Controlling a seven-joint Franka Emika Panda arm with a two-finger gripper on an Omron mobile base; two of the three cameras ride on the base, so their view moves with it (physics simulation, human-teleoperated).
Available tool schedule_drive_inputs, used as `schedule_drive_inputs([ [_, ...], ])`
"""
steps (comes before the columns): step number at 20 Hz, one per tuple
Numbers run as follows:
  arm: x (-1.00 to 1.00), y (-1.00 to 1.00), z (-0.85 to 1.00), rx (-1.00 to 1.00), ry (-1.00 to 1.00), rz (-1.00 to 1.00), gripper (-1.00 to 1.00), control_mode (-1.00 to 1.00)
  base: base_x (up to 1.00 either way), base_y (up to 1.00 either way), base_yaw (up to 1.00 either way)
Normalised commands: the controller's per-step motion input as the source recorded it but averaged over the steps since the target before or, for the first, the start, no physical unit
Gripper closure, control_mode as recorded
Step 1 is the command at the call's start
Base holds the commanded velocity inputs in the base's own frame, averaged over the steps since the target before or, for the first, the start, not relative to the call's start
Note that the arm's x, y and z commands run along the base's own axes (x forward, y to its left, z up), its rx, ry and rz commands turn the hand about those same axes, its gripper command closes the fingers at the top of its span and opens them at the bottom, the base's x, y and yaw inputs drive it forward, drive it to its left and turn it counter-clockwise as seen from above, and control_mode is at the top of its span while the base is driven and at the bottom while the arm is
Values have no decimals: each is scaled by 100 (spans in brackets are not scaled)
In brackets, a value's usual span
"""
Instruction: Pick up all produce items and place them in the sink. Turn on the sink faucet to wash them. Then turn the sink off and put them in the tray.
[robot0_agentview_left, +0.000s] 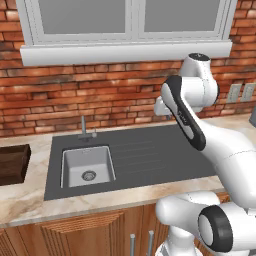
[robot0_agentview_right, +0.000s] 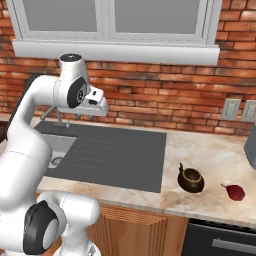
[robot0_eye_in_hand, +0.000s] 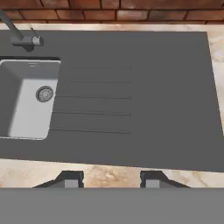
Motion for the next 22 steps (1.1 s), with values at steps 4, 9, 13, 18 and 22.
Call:
schedule_drive_inputs([
  [4, -1, -2, 0, 0, 4, -1, -100, -100, 0, 0, 0],
  [9, 0, -25, 0, 1, 15, -15, -100, -100, 0, 0, 0],
  [13, 0, -54, 0, 4, 18, -16, -100, -100, 0, 0, 0],
  [18, -1, -62, 0, 3, 8, -13, -100, -100, 0, 0, 0],
  [22, -11, -65, 0, 4, 2, -15, -100, -100, 0, 0, 0],
])
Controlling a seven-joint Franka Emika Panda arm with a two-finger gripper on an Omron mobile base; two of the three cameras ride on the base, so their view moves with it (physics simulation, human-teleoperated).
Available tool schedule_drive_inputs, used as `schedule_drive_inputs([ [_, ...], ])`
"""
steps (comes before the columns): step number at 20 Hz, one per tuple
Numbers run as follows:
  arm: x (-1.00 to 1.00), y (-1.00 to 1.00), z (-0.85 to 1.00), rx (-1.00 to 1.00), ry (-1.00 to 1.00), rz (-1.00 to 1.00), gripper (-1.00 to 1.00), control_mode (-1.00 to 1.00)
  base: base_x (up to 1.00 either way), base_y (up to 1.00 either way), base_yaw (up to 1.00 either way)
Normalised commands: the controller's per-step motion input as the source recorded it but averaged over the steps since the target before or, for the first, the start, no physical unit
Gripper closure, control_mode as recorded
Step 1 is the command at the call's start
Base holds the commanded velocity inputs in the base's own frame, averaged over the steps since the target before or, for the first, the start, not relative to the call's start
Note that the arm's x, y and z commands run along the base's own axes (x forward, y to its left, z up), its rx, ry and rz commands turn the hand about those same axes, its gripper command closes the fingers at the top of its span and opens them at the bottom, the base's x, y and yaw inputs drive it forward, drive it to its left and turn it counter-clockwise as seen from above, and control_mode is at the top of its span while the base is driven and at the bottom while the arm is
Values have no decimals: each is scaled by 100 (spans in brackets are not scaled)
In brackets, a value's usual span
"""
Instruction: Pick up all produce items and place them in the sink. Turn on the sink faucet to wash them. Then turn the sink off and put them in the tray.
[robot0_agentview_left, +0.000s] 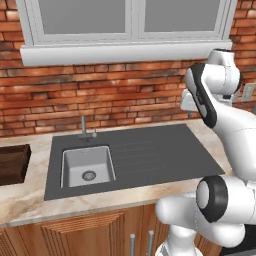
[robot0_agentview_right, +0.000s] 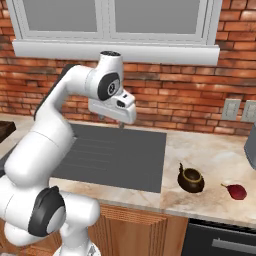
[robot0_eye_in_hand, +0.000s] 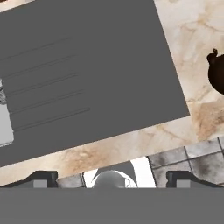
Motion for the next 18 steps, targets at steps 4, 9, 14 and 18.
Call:
schedule_drive_inputs([
  [4, -22, -57, -2, 4, 3, -26, -100, -100, 0, 0, 0],
  [9, -38, -62, -3, 5, 1, -27, -100, -100, 0, 0, 0],
  [14, -64, -59, -8, 6, 0, -31, -100, -100, 0, 0, 0],
  [18, -71, -59, -10, 6, 0, -37, -100, -100, 0, 0, 0],
])
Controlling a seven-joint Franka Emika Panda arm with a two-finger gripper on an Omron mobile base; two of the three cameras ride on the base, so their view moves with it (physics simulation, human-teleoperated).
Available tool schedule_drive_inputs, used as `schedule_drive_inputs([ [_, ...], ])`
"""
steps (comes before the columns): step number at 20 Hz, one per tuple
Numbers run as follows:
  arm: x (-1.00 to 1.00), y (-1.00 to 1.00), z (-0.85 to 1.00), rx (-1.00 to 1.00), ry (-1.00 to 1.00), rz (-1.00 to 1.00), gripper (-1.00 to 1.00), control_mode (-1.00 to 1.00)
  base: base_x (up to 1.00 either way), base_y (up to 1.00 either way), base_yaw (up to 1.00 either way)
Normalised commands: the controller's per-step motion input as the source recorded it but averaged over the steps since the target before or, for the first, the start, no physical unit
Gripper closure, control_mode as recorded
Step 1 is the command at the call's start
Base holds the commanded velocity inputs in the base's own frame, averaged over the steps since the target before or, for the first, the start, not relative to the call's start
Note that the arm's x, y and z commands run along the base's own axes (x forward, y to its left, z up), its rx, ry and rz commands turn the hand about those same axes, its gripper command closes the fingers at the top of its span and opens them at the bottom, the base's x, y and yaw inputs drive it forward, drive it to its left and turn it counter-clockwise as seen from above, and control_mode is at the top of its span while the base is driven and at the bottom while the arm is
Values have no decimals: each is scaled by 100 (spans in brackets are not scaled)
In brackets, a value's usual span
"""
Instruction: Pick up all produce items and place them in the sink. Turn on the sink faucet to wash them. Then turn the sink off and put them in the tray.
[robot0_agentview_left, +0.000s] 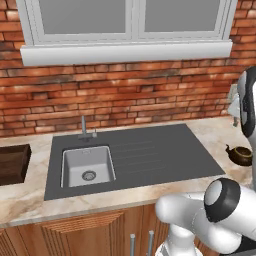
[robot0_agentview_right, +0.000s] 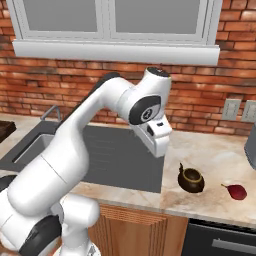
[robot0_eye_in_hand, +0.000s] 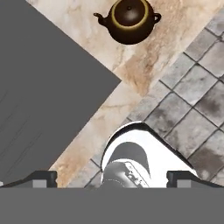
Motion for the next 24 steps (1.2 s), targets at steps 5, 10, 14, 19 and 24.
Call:
schedule_drive_inputs([
  [5, -67, -76, -17, 9, 0, -34, -100, -100, 0, 0, 0],
  [10, -33, -72, -37, 5, 0, -25, -100, -100, 0, 0, 0],
  [14, 1, -48, -28, 0, 0, -2, -100, -100, 0, 0, 0],
  [19, 17, -53, -23, -2, 0, 0, -100, -100, 0, 0, 0],
  [24, 29, -55, -21, -3, 0, -4, -100, -100, 0, 0, 0],
])
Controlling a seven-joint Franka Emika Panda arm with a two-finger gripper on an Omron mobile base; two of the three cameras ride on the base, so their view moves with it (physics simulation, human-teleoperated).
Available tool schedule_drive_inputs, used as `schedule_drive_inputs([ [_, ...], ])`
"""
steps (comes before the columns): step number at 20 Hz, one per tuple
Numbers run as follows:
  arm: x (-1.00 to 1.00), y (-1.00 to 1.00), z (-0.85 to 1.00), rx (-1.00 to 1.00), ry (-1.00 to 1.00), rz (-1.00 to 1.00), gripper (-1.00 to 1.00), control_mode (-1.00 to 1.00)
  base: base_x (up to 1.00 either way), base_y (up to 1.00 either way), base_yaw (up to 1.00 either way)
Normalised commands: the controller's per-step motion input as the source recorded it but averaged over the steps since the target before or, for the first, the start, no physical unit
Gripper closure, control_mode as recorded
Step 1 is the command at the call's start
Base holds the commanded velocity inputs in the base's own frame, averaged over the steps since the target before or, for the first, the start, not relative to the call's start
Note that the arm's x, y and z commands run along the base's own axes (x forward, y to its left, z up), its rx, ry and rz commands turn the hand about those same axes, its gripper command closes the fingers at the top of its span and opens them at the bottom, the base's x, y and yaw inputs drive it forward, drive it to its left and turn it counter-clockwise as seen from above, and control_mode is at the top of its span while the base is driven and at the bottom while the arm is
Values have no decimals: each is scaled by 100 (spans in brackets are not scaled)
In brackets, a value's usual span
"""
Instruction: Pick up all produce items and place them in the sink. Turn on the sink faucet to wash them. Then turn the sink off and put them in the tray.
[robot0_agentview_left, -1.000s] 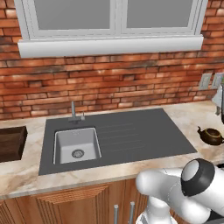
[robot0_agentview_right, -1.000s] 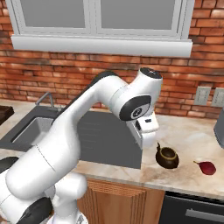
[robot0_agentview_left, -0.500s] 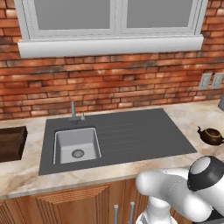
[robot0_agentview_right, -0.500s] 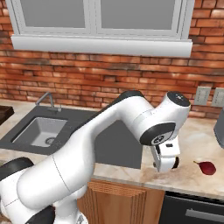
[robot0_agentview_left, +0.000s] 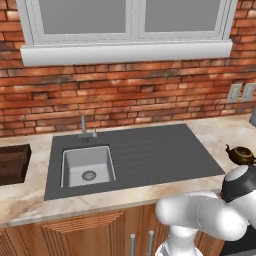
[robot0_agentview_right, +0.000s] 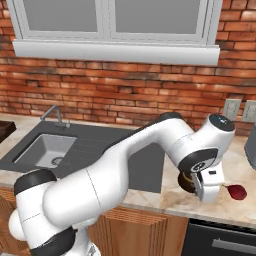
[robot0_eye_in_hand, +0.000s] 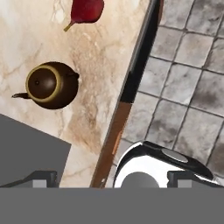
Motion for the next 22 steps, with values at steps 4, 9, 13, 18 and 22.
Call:
schedule_drive_inputs([
  [4, 36, -51, -33, -1, 0, -8, -100, -100, 0, 0, 0],
  [9, 38, -39, -46, -1, 0, -12, -100, -100, 0, 0, 0],
  [13, 36, -41, -42, -1, 0, -16, -100, -100, 0, 0, 0],
  [18, 36, -50, -23, -1, 0, -13, -100, -100, 0, 0, 0],
  [22, 40, -46, -26, 0, 0, -8, -100, -100, 0, 0, 0],
])
